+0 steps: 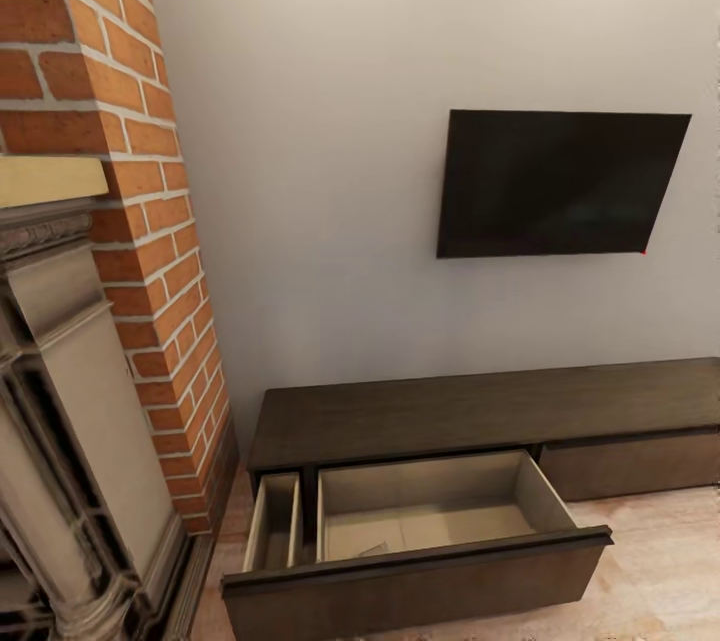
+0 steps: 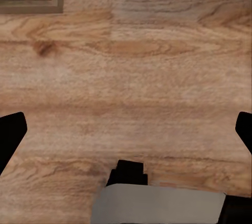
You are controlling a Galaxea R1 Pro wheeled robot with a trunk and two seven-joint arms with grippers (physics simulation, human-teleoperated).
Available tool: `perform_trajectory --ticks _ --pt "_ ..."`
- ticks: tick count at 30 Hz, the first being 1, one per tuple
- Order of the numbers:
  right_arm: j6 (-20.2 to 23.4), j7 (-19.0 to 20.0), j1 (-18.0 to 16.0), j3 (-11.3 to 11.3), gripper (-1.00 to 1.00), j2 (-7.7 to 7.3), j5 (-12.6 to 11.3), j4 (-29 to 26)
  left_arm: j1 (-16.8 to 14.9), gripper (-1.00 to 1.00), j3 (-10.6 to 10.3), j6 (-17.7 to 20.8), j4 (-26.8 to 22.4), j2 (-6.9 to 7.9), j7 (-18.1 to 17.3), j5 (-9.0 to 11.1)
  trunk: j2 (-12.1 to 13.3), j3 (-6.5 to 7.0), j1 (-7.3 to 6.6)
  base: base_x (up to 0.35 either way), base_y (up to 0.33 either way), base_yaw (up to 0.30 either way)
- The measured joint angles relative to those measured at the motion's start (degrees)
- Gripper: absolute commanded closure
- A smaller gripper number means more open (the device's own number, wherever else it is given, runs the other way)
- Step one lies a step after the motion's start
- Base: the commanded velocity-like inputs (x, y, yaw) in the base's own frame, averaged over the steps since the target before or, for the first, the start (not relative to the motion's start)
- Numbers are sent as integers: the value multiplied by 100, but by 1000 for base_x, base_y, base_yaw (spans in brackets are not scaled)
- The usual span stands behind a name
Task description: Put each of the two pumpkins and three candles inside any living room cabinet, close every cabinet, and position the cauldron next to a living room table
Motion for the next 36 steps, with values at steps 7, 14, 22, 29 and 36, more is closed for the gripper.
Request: perform_trajectory --ticks 7,14,22,29,36 --pt "-48 -110 0 -36 -100 -11 -11 -35 0 -100 19 -388 19 25 1 37 0 0 -1 -266 88 0" --pt "-55 -115 0 -41 -100 -13 -13 -37 0 -100 32 -450 125 76 1 67 0 0 -3 -44 56 0" --pt "-66 -112 1 4 -100 -13 18 -38 0 -100 41 -457 184 130 2 68 0 0 -6 138 135 0" --pt "-67 -111 1 -23 -100 -27 14 -39 0 -100 48 -506 180 158 2 69 0 0 -3 38 324 0" --pt "-68 -112 0 -32 -100 -36 2 -38 -1 -100 405 -635 177 163 -88 68 0 0 -1 -205 277 0"
